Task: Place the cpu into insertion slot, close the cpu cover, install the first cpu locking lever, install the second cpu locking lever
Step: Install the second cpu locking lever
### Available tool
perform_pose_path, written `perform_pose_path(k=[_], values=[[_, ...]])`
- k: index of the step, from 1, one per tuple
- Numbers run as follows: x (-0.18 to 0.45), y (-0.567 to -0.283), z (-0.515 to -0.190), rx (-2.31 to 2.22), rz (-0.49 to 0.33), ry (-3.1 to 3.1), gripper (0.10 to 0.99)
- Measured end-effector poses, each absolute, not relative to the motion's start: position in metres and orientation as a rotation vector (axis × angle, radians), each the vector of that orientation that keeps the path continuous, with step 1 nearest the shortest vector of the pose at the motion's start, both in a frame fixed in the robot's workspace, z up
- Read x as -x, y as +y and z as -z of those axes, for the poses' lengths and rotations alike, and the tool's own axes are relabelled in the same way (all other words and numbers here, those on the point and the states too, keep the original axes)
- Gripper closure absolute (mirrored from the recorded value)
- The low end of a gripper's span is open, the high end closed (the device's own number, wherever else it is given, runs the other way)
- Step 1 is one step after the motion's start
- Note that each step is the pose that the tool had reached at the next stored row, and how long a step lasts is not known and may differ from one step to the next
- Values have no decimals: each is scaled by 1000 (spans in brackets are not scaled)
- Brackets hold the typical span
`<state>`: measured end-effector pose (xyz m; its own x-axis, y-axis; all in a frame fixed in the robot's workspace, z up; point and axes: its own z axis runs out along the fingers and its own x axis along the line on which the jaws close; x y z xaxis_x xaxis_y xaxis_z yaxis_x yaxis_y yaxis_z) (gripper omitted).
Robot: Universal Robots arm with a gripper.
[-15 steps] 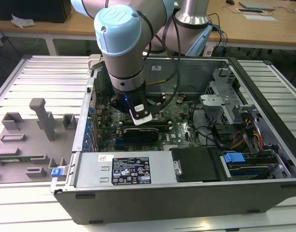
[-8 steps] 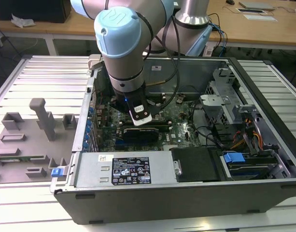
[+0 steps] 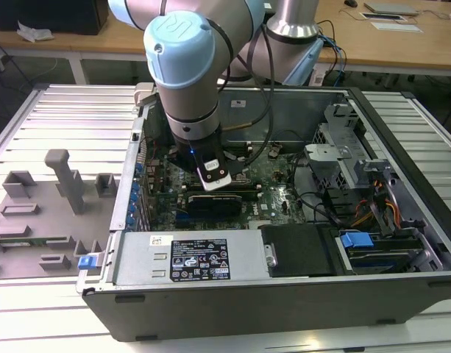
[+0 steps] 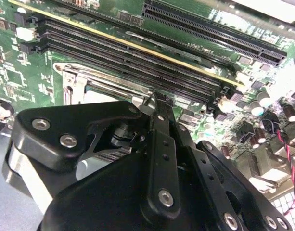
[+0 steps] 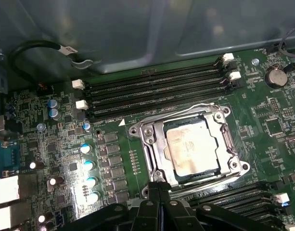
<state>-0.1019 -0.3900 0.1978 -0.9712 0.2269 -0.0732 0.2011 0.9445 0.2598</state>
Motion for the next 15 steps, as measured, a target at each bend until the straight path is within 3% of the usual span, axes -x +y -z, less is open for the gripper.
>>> perform_pose_path(k=[11,15], values=[[102,-390,-215,-330,-373,2998,980],[100,-390,-224,-328,-331,3003,980]])
